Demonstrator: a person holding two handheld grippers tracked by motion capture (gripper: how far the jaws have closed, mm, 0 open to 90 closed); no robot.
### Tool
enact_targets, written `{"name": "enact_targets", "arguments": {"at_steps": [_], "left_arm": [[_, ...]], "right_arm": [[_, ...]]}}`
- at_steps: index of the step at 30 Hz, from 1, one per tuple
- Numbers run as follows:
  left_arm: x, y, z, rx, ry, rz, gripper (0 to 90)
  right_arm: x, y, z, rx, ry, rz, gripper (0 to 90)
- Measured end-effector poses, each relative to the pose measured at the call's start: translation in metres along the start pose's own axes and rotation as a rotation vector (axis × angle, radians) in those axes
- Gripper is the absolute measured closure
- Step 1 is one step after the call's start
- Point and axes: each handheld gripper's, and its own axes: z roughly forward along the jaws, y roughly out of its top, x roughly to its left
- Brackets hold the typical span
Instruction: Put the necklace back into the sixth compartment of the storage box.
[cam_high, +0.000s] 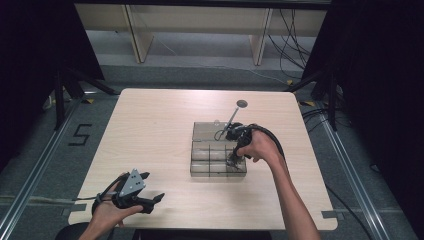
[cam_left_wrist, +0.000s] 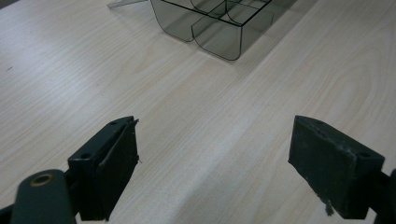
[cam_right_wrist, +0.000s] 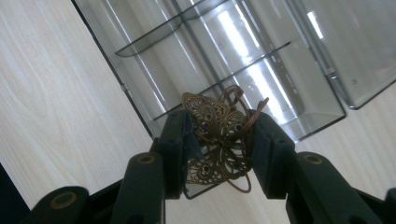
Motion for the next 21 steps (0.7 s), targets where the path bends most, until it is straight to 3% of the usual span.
{"name": "enact_targets", "arguments": {"at_steps": [4,8,9,10,11,12,14,15,17,21], "left_arm": [[0.000,0.000,0.000,0.004,0.001,0.001,15.1],[-0.001,0.000,0.001,-0.008,-0.001,-0.013,15.1],[-0.001,0.000,0.001,-0.009,0.002,-0.017,15.1],[-0.001,0.000,0.001,-0.011,0.001,-0.016,15.1],[-0.001,0.000,0.001,-0.012,0.001,-0.018,15.1],[0.000,0.000,0.000,0.006,0.002,0.003,15.1],[0.000,0.000,0.000,0.002,0.003,0.002,15.1],[-0.001,0.000,0.001,-0.013,0.001,-0.018,15.1],[-0.001,0.000,0.001,-0.011,-0.002,-0.011,15.1],[-0.001,0.000,0.001,-0.011,0.000,-0.009,15.1]], "right_arm": [[0.002,-0.002,0.006,0.022,0.015,0.035,61.1],[0.000,-0.005,0.012,0.021,0.026,0.008,61.1],[0.001,-0.005,0.013,0.041,0.020,0.019,61.1],[-0.001,-0.005,0.014,0.053,0.017,-0.002,61.1],[0.000,-0.006,0.016,0.053,0.019,0.015,61.1],[-0.002,-0.006,0.017,0.059,0.020,-0.003,61.1],[-0.003,-0.006,0.020,0.058,0.018,-0.003,61.1],[-0.002,-0.006,0.021,0.055,0.022,0.013,61.1],[-0.003,-0.006,0.023,0.055,0.026,0.001,61.1],[-0.004,-0.007,0.028,0.061,0.041,0.022,61.1]]}}
